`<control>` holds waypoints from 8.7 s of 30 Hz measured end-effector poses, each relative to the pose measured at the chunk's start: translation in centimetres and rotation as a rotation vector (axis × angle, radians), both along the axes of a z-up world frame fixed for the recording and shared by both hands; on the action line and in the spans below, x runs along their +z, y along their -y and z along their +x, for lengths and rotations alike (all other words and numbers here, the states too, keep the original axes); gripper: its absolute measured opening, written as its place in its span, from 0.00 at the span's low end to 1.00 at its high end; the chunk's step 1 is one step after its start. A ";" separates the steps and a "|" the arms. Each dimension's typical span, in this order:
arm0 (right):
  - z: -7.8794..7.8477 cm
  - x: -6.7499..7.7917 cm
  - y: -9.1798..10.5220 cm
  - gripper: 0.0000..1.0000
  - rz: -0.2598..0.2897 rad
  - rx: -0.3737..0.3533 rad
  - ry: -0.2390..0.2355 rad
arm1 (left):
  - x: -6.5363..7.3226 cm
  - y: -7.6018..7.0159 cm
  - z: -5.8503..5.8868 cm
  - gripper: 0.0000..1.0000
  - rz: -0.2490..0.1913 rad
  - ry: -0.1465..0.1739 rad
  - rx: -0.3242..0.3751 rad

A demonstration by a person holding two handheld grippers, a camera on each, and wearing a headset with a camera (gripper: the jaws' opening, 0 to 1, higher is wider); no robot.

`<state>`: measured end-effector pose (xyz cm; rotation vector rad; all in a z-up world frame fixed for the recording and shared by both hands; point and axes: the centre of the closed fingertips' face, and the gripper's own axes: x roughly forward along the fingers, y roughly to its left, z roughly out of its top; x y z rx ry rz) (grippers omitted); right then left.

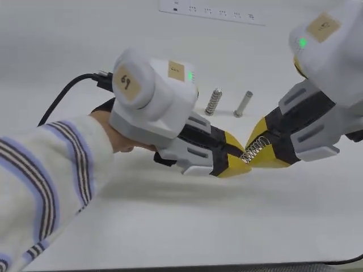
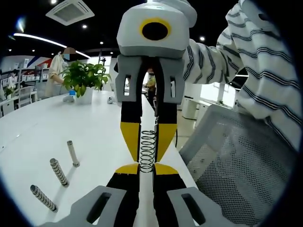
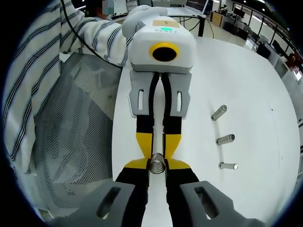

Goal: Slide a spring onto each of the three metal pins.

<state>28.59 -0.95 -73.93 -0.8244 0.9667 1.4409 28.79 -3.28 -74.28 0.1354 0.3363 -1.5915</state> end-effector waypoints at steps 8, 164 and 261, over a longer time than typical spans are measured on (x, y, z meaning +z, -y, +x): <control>-0.3 -0.2 -0.1 0.09 0.003 -0.006 -0.012 | -0.2 -0.2 -0.1 0.02 0.014 0.000 -0.008; 13.5 -4.5 3.1 0.08 -0.235 -0.056 0.090 | -3.6 -3.1 3.3 0.98 0.111 -0.064 0.292; 7.9 -0.9 5.0 0.69 0.377 -0.566 0.109 | -1.4 -9.0 4.7 0.97 0.121 -0.120 0.459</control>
